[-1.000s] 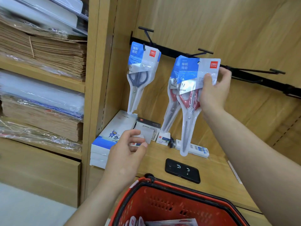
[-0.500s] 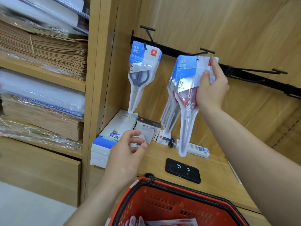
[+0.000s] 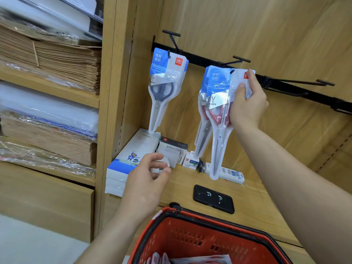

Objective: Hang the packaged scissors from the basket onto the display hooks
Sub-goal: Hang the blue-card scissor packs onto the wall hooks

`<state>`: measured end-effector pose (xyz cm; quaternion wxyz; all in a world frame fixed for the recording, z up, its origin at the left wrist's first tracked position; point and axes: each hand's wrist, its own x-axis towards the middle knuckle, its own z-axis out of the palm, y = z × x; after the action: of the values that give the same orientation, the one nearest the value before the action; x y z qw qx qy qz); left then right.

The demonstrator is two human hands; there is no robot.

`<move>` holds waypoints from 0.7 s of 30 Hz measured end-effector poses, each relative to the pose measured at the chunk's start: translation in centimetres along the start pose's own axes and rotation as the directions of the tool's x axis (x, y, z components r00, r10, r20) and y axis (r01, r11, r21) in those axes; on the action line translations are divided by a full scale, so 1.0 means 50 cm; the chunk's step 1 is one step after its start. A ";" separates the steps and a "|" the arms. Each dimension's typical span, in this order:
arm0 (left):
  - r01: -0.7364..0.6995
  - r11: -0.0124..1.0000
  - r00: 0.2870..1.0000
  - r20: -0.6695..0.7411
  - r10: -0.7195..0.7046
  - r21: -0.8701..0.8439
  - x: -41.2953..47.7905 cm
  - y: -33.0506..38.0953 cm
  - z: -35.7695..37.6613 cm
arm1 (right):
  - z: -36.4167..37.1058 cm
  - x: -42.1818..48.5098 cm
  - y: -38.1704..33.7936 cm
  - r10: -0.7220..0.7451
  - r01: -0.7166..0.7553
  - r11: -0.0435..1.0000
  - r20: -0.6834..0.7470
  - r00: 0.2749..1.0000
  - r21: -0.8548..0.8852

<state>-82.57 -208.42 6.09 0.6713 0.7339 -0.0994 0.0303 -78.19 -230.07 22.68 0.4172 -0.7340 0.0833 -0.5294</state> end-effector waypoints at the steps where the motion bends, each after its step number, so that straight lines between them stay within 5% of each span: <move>1: 0.000 1.000 1.000 -0.002 0.000 0.004 0.001 -0.001 0.000 | 0.004 0.003 0.001 0.002 -0.002 1.000 0.005 1.000 -0.023; 10: -0.022 0.999 0.999 0.032 0.020 0.038 -0.010 -0.003 0.013 | 0.027 0.009 0.029 0.061 -0.037 0.962 0.083 0.995 -0.272; 15: -0.064 0.972 0.991 0.129 0.036 0.226 -0.045 -0.012 0.034 | -0.053 -0.108 0.066 0.101 -0.015 0.942 0.238 0.966 -0.336; 18: -0.089 0.930 0.969 0.247 -0.001 0.356 -0.078 -0.037 0.061 | -0.141 -0.220 0.117 0.183 -0.024 0.924 0.383 0.905 -0.382; 21: -0.130 0.859 0.924 0.376 -0.077 0.495 -0.117 -0.077 0.087 | -0.235 -0.344 0.191 0.341 -0.059 0.887 0.565 0.751 -0.458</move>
<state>-87.98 -211.82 0.85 0.4198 0.8752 -0.2270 -0.0787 -92.43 -232.64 4.87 0.3117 -0.9254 0.1281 -0.1735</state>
